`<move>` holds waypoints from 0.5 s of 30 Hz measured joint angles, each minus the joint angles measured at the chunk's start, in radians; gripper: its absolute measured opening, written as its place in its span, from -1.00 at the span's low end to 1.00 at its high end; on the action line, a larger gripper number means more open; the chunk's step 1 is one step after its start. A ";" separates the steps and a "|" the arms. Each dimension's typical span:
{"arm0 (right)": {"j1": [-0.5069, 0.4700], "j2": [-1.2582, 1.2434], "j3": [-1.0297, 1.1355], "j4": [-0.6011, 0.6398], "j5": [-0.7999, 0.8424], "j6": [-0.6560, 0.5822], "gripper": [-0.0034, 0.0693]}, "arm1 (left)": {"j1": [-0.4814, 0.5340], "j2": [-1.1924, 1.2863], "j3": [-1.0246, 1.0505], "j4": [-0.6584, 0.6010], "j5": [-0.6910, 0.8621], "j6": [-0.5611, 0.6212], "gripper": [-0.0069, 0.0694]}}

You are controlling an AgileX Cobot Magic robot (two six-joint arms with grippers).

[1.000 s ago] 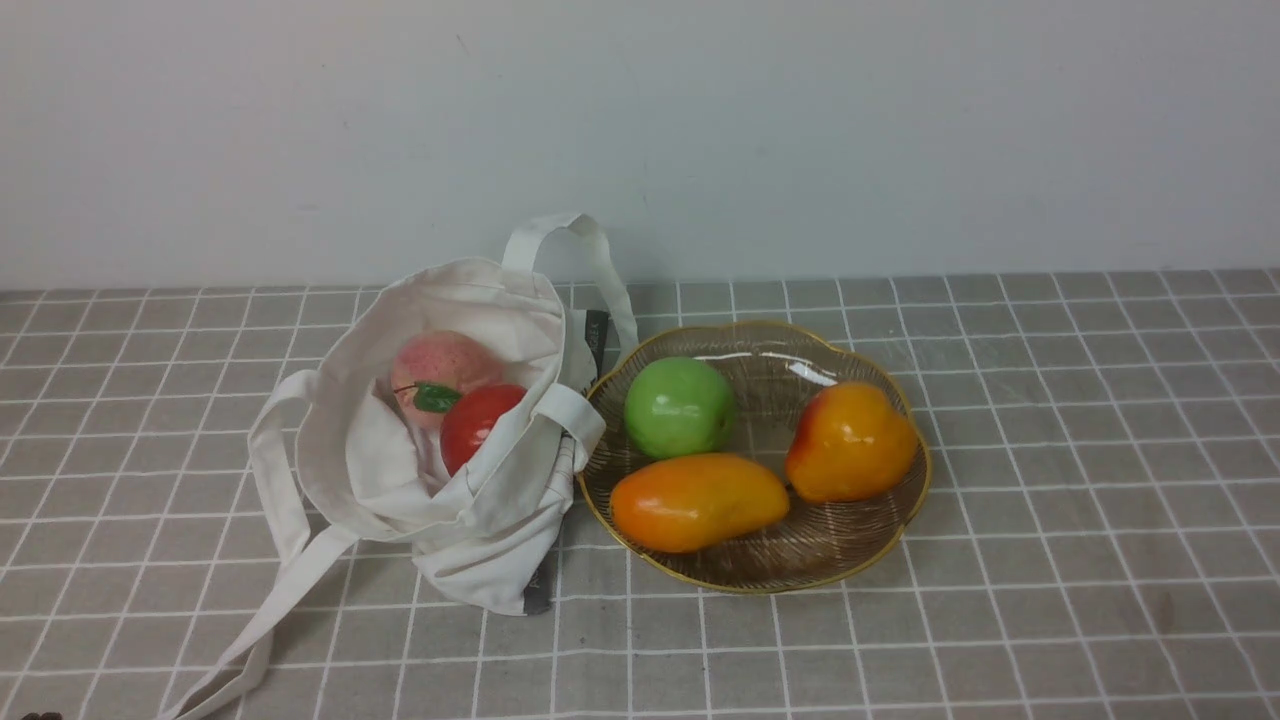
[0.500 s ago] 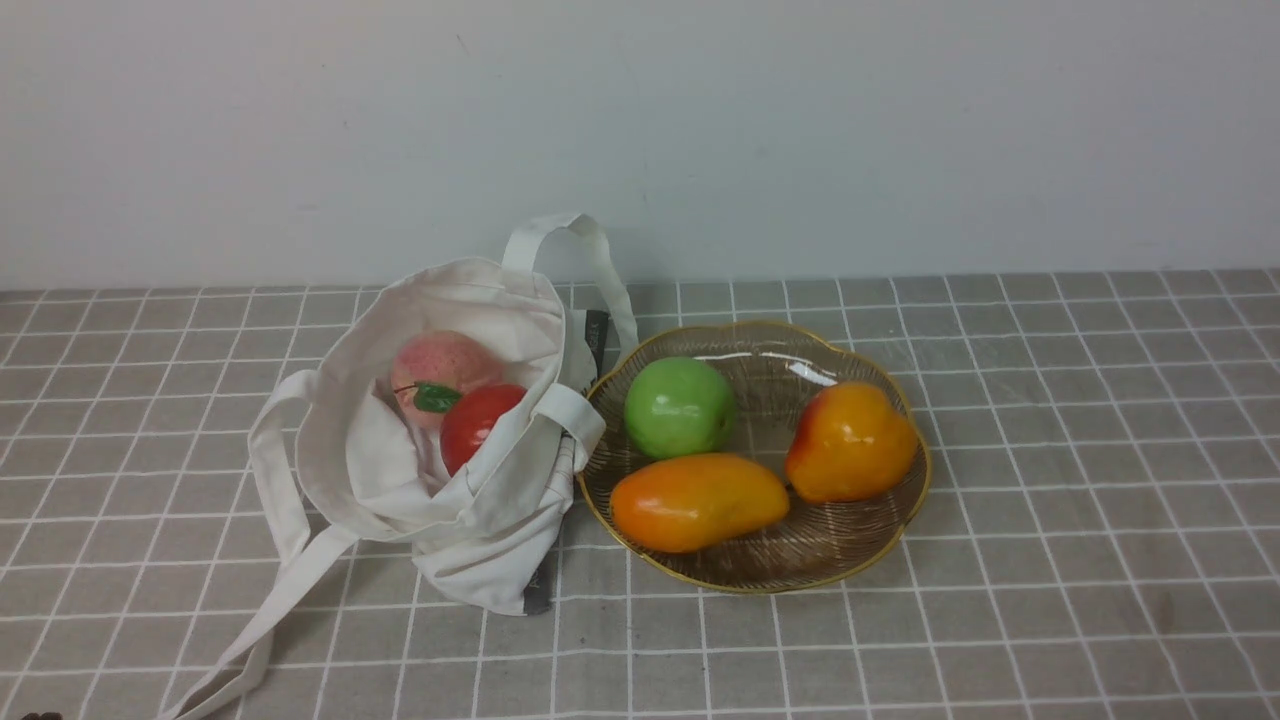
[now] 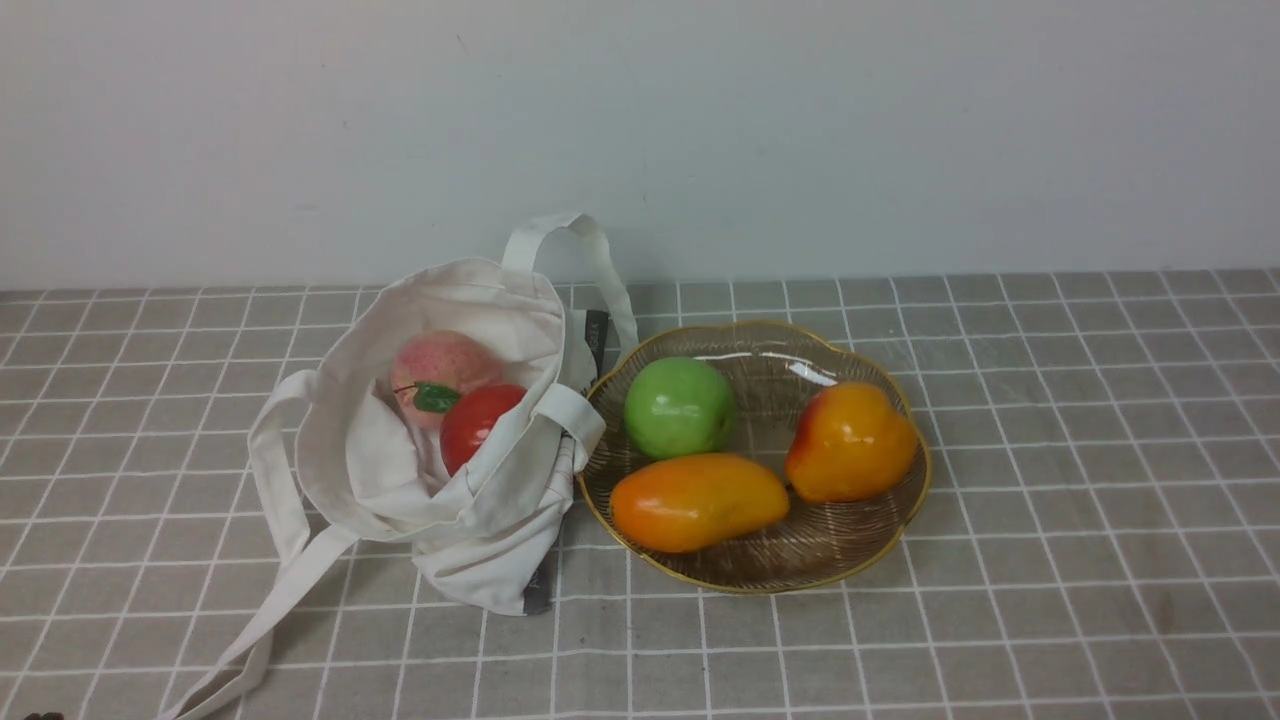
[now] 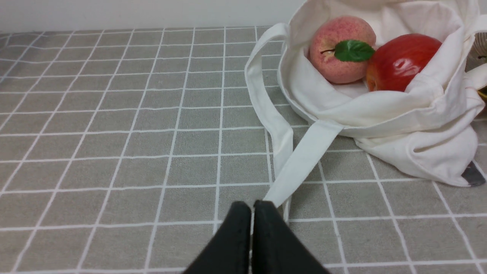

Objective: Take the fruit out of the bag on the grey coffee tablecloth and place them on the plate.
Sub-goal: 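Reach into the cloth bag and grasp the peach with the left gripper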

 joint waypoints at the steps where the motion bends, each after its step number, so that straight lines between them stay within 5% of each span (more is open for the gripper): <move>1: 0.000 0.000 0.000 0.000 0.000 0.000 -0.95 | 0.000 0.000 0.000 -0.046 0.000 -0.023 -0.84; 5: 0.000 0.000 0.000 0.000 0.000 0.000 -0.95 | 0.000 0.000 0.000 -0.289 0.000 -0.181 -0.84; 10: 0.000 0.000 0.000 0.000 0.000 0.000 -0.95 | 0.000 0.000 0.001 -0.755 0.004 -0.372 -0.84; 15: 0.000 0.000 0.000 0.000 0.000 0.000 -0.95 | 0.000 0.000 0.001 -0.891 -0.009 -0.374 -0.84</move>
